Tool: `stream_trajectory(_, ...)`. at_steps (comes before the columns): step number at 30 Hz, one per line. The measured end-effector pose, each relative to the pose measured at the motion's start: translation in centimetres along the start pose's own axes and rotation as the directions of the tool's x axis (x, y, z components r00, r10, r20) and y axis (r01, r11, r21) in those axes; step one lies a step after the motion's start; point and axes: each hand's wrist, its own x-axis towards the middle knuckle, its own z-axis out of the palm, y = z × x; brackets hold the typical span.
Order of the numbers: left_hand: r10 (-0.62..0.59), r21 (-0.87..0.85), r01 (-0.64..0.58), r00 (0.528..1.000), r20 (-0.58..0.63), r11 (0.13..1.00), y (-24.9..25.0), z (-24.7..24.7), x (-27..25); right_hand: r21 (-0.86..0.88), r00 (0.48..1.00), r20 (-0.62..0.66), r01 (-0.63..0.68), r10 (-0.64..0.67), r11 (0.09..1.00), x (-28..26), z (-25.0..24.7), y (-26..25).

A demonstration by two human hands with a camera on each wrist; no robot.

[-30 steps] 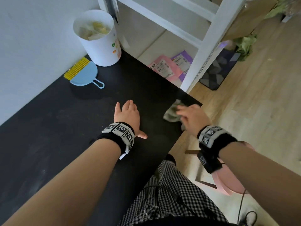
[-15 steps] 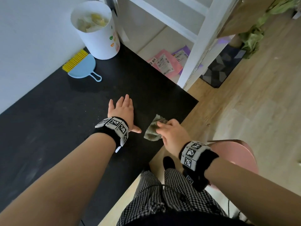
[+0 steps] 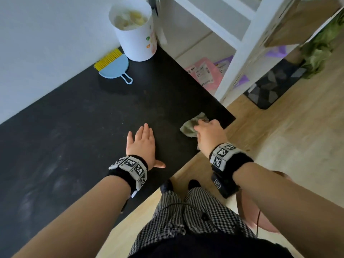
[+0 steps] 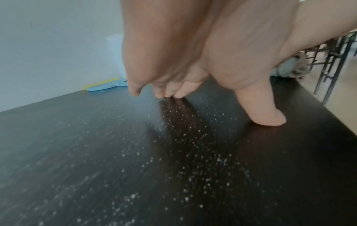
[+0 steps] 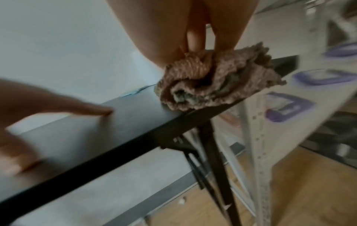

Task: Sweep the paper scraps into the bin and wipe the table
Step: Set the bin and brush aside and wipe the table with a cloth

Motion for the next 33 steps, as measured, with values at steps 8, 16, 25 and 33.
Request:
stream_trajectory(8,-0.014,-0.005,0.014,1.0,-0.012,1.0,0.0,0.1,0.1,0.016,0.885,0.127,0.45,-0.449,0.893,-2.8,1.9,-2.8)
stream_trajectory(16,-0.097,-0.089,0.097,0.995,0.01,0.991,-1.4,1.4,-2.1,-0.049,1.0,0.004,-0.006,0.007,0.999,2.3,-2.6,-0.3)
stream_trajectory(25,-0.215,-0.091,0.223,0.973,0.086,0.971,-3.5,3.1,-3.4,-0.138,0.823,0.249,0.552,-0.511,0.823,-2.3,2.2,-7.1)
stream_trajectory(33,-0.165,-0.097,0.167,0.986,0.023,0.981,-4.3,3.4,-3.1,-0.141,0.957,0.055,0.288,-0.283,0.947,4.3,-0.6,-5.7)
